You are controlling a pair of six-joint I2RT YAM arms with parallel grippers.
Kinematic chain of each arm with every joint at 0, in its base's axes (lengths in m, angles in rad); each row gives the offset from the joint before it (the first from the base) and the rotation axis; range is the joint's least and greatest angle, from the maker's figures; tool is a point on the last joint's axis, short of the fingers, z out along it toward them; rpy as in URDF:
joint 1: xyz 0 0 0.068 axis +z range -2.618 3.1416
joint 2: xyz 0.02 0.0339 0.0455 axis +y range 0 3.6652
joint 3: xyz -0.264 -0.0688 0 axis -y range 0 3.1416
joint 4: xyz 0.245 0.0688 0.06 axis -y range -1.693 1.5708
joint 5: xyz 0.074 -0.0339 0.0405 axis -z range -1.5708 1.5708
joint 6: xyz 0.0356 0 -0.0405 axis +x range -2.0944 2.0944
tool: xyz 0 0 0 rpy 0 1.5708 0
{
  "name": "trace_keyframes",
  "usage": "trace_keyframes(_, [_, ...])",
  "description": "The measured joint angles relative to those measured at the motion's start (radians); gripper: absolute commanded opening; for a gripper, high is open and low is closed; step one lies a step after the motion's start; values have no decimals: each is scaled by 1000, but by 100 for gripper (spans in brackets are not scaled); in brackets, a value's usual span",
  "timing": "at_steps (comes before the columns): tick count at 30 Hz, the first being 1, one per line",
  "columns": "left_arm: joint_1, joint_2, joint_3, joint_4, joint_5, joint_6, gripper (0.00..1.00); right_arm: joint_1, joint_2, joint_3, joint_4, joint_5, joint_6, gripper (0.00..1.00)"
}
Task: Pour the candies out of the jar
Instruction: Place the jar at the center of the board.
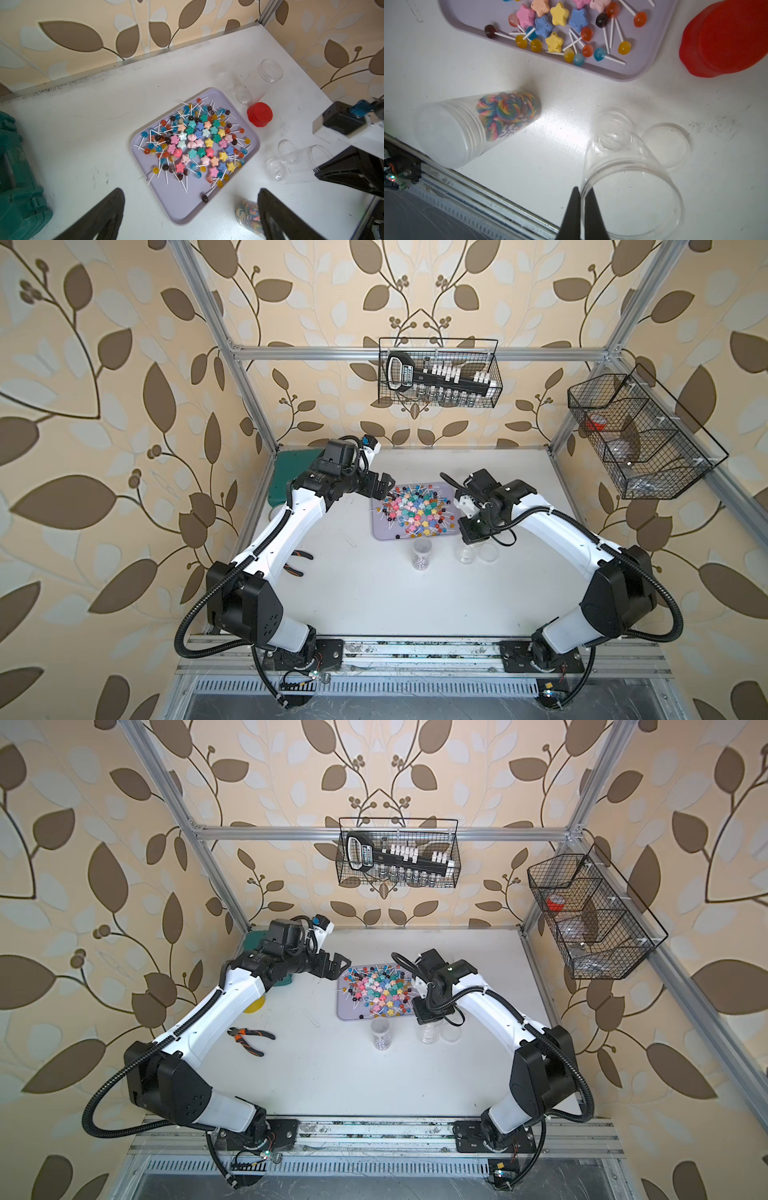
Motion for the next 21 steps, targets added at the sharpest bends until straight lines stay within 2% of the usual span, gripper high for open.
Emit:
trace_keyframes(13, [0,0,0,-2,13,3,99,2,1,-11,36,22,6,13])
trace_keyframes(17, [0,0,0,-2,24,3,99,2,1,-10,37,27,7,22])
trace_keyframes(21, [0,0,0,-5,27,3,99,11,1,0,25,45,9,40])
